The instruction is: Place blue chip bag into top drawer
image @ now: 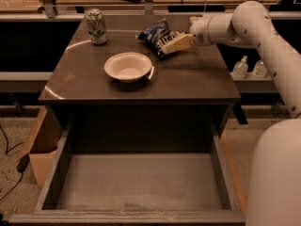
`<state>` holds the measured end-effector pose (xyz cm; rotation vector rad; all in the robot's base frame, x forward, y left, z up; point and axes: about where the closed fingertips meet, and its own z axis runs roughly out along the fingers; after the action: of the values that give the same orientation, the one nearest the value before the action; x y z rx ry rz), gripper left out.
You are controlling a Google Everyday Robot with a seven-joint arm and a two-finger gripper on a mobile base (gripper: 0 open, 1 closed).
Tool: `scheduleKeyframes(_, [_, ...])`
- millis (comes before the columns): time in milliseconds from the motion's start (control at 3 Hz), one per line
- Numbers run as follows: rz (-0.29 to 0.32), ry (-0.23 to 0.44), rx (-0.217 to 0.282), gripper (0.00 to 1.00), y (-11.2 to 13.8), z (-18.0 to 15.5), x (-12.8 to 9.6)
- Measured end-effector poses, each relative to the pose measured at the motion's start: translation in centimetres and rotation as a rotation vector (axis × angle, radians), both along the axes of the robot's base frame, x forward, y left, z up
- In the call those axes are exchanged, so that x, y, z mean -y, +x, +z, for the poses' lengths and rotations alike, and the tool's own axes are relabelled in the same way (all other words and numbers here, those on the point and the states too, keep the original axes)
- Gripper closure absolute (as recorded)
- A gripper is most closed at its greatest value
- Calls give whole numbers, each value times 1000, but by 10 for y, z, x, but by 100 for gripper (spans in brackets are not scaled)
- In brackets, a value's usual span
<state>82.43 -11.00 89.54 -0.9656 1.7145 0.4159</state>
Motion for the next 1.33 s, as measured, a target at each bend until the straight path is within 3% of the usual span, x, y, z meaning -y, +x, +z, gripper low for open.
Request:
scheduleKeyframes(333, [8,20,-12,0,21,-10,-16])
scheduleKeyframes(667, [5,27,-33,10,31,-20,-22])
scheduleKeyframes(1333, [-33,1,-90,56,29,-31,-24])
